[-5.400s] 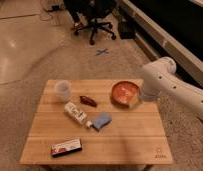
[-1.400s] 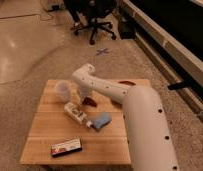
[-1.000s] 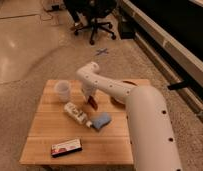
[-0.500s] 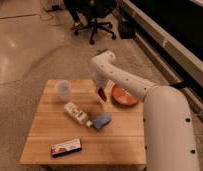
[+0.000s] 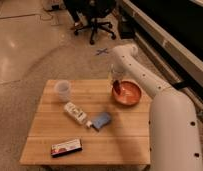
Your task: Place the pepper in the ceramic bowl
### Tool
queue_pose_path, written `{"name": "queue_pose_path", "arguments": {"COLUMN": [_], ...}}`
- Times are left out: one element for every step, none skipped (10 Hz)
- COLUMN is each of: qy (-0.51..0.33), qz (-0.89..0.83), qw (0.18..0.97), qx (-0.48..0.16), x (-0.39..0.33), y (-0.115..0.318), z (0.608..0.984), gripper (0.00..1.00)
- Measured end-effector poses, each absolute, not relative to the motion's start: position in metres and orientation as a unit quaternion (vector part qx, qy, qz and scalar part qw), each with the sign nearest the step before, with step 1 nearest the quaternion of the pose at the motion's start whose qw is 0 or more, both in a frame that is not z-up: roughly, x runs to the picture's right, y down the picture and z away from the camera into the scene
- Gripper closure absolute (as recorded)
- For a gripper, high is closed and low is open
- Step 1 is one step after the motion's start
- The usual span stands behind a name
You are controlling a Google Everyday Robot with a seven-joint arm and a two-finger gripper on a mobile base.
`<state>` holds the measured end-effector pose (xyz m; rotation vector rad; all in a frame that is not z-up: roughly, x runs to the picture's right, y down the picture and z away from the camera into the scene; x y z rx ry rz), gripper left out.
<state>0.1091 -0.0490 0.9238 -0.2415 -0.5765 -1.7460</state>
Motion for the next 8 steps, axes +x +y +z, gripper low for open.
{"name": "queue_pose_path", "arguments": {"qy": [-0.253, -0.259, -0.263, -0.266, -0.270, -0.272, -0.275, -0.278], "qz": [-0.740, -0.724, -0.715, -0.706, -0.694, -0.689, -0.684, -0.680], "qw": [0.612, 0.627, 0.636, 0.643, 0.653, 0.659, 0.663, 0.668], "qx": [-0.113, -0.123, -0.128, -0.131, -0.133, -0.130, -0.127, -0.118], "x": [0.123, 0.139, 0.148, 0.156, 0.166, 0.171, 0.174, 0.179], "y": [-0.046, -0.040, -0.036, -0.033, -0.030, -0.030, -0.031, -0.033], "z": [0.932, 0.942, 0.947, 0.952, 0.958, 0.960, 0.961, 0.961], "gripper": [0.95, 0.84, 0.76, 0.68, 0.54, 0.46, 0.38, 0.26]}}
